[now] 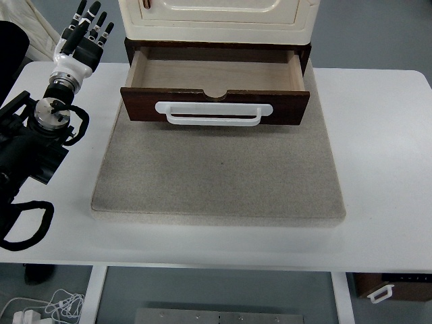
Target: Close the drawer under the combination cabinet
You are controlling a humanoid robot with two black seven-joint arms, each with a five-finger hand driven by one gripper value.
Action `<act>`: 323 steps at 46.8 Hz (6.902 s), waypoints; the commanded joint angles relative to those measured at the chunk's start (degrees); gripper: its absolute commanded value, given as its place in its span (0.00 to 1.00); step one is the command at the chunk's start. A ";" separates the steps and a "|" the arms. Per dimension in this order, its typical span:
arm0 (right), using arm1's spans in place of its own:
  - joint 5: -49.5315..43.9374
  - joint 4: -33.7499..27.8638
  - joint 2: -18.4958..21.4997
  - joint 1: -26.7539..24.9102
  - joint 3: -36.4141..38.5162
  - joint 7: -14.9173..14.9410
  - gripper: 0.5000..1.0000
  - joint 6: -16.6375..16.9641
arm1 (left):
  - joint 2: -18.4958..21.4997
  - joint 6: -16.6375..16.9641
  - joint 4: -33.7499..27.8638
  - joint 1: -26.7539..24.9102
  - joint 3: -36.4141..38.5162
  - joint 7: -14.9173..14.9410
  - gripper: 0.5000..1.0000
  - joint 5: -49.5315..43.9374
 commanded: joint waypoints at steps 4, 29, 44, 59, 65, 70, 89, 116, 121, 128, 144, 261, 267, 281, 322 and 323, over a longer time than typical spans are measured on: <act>-0.01 0.00 0.00 0.00 0.00 0.00 0.90 -0.01 | 0.00 0.09 0.00 0.00 -0.07 0.00 1.00 -0.18; -0.01 0.00 0.00 0.00 0.00 0.00 0.90 -0.01 | 0.18 -1.23 -0.35 0.00 0.02 0.00 1.00 -0.71; -0.01 0.00 0.00 0.00 0.00 0.00 0.90 0.08 | 0.27 -1.23 -0.70 -0.18 0.11 0.00 1.00 -0.71; -0.01 0.00 0.00 0.00 0.00 0.00 0.90 0.08 | 1.85 -0.88 -0.79 -1.23 0.46 0.00 1.00 -0.18; -0.01 0.00 0.00 0.00 0.00 0.00 0.90 -0.01 | 3.52 -0.97 -1.31 -2.11 0.46 0.00 1.00 -0.18; -0.01 0.00 0.00 0.00 0.00 0.00 0.90 -0.01 | 5.36 -0.97 -2.89 -2.81 0.46 0.00 1.00 -0.18; -0.01 0.00 0.00 0.00 0.00 0.00 0.90 -0.01 | 13.80 -0.62 -10.01 -9.14 0.90 0.00 1.00 0.69; -0.01 0.00 0.00 0.00 0.00 0.00 0.90 -0.01 | 24.52 8.61 -40.50 -12.22 1.25 0.18 1.00 12.20; -0.01 0.00 0.00 0.00 0.00 0.00 0.90 -0.01 | 24.52 9.84 -44.90 -12.13 1.25 0.26 1.00 14.93; -0.01 0.00 0.00 0.00 0.00 0.00 0.90 -0.01 | 24.70 12.91 -52.63 -11.69 4.40 0.53 1.00 16.60; -0.01 0.00 0.00 0.00 0.00 0.00 0.90 -0.01 | 25.14 17.58 -66.52 -11.78 16.27 0.44 1.00 23.63; -0.01 0.00 0.00 0.00 0.00 0.00 0.90 -0.01 | 10.55 -8.88 -60.82 -18.28 46.25 40.43 1.00 51.50; -0.01 0.00 0.00 0.00 0.00 0.00 0.90 0.08 | 10.37 -8.62 -59.94 -18.28 46.16 40.34 1.00 53.60; -0.01 0.00 0.00 0.00 0.00 0.00 0.90 -0.01 | 10.37 -8.62 -57.48 -18.63 46.07 40.43 1.00 53.87; -0.01 0.00 0.00 0.00 0.00 0.00 0.90 -0.01 | 10.46 -6.77 -49.04 -18.81 42.47 40.08 1.00 54.22; -0.01 0.00 0.00 0.00 0.00 0.00 0.90 -0.01 | 10.46 -6.42 -48.95 -18.72 42.47 40.08 1.00 54.31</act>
